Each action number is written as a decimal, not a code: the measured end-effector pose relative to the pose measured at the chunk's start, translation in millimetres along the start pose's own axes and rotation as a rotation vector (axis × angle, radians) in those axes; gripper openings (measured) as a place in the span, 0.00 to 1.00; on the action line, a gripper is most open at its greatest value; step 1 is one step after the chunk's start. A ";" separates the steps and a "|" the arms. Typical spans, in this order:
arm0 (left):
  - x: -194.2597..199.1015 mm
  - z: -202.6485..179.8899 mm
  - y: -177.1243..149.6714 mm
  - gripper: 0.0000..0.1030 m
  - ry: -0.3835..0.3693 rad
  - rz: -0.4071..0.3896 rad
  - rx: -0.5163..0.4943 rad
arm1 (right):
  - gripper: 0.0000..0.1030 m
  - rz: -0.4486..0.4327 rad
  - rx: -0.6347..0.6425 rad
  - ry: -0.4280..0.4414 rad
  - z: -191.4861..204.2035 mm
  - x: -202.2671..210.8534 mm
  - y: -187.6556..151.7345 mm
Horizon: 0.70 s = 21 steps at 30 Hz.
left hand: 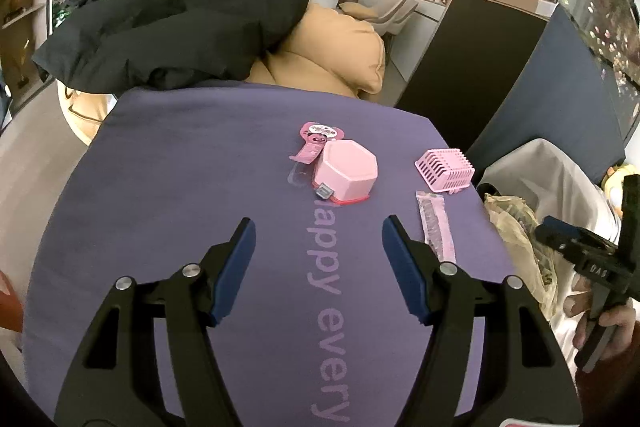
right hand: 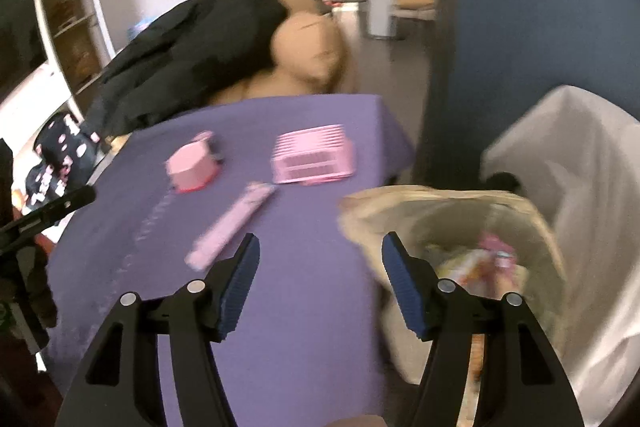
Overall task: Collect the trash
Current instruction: 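Grasp the pink lollipop wrapper with the left gripper while the right grasps the pink candy stick wrapper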
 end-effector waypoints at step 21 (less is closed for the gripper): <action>-108.2 -0.1 72.3 0.61 -0.144 0.107 -0.174 | 0.58 0.060 0.000 0.042 48.9 -81.1 -1.1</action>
Point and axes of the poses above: each gripper's, at about its wrist camera, not at the fingertips, and x roughly against the way its jaws point, z to its left, y to its top, the point moved 10 cm from there along -x, roughly the way its jaws point, and after that the axes turned 13 degrees about y, right-handed, at the moved point
